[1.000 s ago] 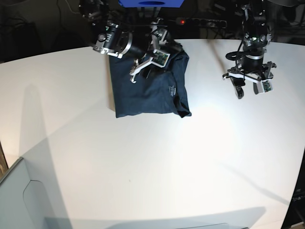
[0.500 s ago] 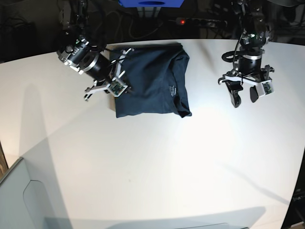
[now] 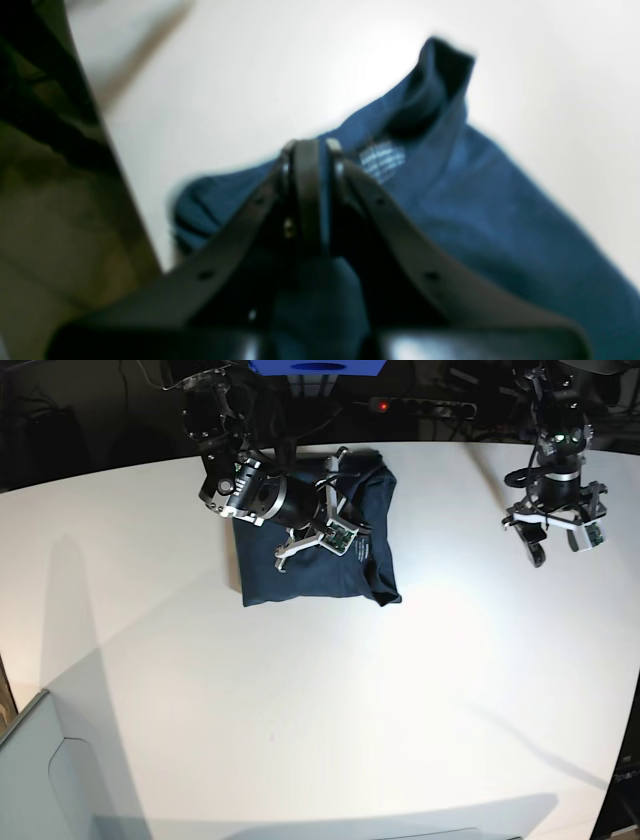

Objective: Fold the T-shirt properly
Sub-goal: 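Smooth and square the folded shirt with the right gripper, then push the folded shirt with the left gripper to straighten its side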

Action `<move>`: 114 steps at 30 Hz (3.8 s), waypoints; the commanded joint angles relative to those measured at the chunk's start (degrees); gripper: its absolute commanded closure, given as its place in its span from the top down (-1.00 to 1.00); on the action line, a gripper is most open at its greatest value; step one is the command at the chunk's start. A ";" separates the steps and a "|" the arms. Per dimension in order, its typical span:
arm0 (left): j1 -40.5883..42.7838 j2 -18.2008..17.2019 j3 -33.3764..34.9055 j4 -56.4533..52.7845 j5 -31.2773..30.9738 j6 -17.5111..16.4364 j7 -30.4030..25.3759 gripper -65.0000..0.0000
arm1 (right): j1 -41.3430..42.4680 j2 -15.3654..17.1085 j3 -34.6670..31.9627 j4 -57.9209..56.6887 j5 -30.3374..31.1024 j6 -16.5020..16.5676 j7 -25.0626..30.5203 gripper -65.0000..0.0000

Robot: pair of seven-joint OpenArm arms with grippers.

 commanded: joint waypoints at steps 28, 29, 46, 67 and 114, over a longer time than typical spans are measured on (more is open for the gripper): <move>0.83 -0.13 0.07 1.25 -0.50 0.03 2.10 0.32 | 0.05 -1.41 -1.49 0.42 1.45 0.80 6.74 -0.98; 0.74 -0.13 0.07 1.25 -0.50 0.03 2.98 0.32 | -0.48 -0.97 0.19 1.39 1.18 0.80 6.74 -0.98; 0.04 3.92 10.97 8.46 -0.50 -0.06 3.95 0.32 | 6.65 1.84 21.46 -1.42 1.45 0.80 -0.12 -0.81; -0.14 6.73 29.08 5.56 -0.59 0.21 3.51 0.55 | 2.34 2.72 31.04 6.14 1.45 0.80 2.69 -0.48; -18.42 1.46 42.62 -19.23 -10.52 -0.06 12.03 -1.00 | -5.22 4.39 46.08 20.99 1.45 0.80 2.43 -0.15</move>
